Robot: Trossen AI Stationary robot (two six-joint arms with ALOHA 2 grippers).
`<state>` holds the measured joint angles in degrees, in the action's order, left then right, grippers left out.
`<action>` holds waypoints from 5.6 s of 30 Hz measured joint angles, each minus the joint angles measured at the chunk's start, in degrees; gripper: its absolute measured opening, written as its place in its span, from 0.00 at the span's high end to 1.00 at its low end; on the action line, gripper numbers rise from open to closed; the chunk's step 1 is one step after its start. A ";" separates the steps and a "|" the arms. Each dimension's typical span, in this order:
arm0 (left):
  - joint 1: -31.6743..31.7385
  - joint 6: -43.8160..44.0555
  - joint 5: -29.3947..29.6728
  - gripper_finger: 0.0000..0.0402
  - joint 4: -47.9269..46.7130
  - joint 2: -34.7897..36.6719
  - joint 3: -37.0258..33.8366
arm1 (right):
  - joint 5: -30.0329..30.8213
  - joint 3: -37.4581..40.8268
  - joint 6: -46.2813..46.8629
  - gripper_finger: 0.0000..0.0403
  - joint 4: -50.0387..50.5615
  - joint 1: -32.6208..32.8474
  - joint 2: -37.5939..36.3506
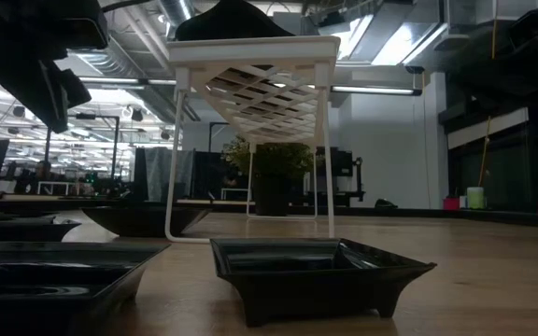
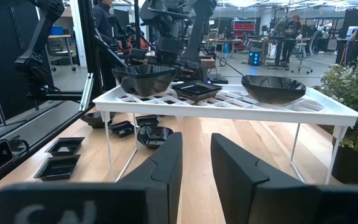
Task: Pick & Place Mini shaped plates
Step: Stack the top distorted square plate on top of the distorted square plate on the shelf
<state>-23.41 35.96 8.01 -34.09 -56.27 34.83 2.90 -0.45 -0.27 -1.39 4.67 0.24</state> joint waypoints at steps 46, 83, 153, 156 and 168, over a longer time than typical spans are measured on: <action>-11.05 5.49 -0.26 0.81 1.33 -11.91 0.04 | 0.00 0.00 0.00 0.79 -0.01 0.02 0.01; -18.37 37.98 -16.33 0.81 -3.48 -11.89 5.09 | 0.01 0.00 0.00 0.79 0.00 0.01 -0.01; -22.94 48.39 -0.04 0.77 -12.59 -11.87 3.31 | 0.00 0.00 0.01 0.79 -0.01 0.02 0.00; -22.94 48.42 0.56 0.73 -12.44 -11.87 3.28 | 0.00 0.00 0.02 0.79 -0.02 0.02 0.01; -22.94 43.92 0.95 0.65 -12.05 -17.25 3.28 | 0.00 0.00 0.00 0.79 -0.02 0.01 0.01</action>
<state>-46.35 79.88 8.96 -46.14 -73.52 38.11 2.90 -0.45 -0.27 -1.41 4.68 0.25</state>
